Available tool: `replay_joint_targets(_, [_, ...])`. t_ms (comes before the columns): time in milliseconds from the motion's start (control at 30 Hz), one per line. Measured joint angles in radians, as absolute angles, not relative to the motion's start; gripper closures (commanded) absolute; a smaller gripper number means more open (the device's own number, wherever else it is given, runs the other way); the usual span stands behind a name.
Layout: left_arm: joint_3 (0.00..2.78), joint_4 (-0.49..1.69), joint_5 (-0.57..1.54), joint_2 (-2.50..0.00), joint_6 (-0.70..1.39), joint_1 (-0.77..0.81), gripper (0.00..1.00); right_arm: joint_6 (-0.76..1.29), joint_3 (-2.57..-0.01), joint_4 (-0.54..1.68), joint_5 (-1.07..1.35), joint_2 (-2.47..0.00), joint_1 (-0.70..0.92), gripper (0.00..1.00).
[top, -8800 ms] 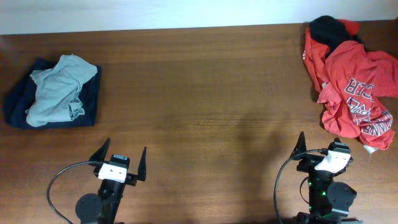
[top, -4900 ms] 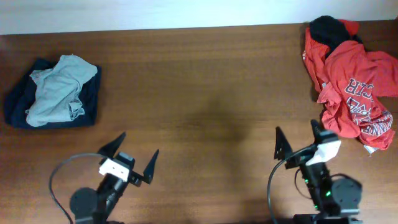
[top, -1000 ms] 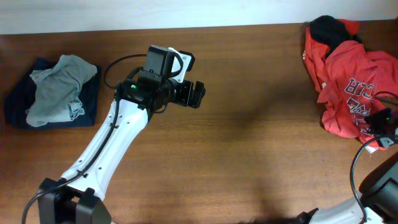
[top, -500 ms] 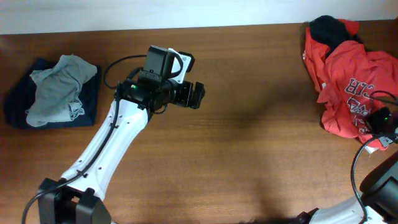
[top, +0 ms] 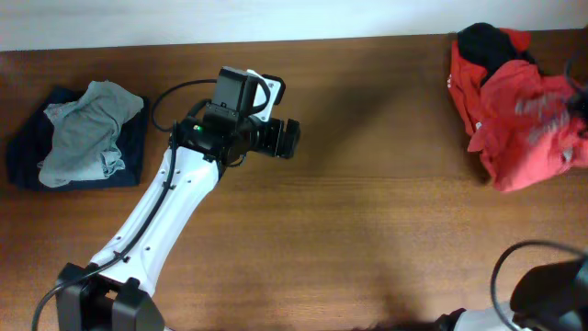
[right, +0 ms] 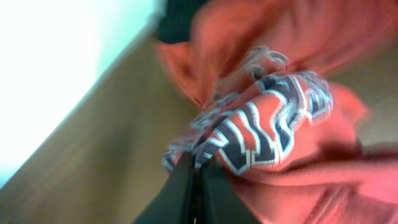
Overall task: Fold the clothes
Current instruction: 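Lift the red t-shirt high with the right gripper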
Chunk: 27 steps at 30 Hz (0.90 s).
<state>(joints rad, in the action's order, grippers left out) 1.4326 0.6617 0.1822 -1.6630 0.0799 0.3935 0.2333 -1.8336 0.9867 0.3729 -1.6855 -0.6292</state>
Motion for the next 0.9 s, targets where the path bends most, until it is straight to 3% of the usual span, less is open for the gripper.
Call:
replay_joint_targets(367, [1.482, 0.678, 0.167, -1.663, 0.08, 0.388, 0.01, 0.188, -2.456, 1.2, 0.395, -1.659, -0.377, 0.96])
replay_joint_targets(900, [1.583, 0.911, 0.194, -1.38, 0.001, 0.36, 0.01, 0.314, -2.536, 1.088, 0.403, -1.649, -0.057, 0.96])
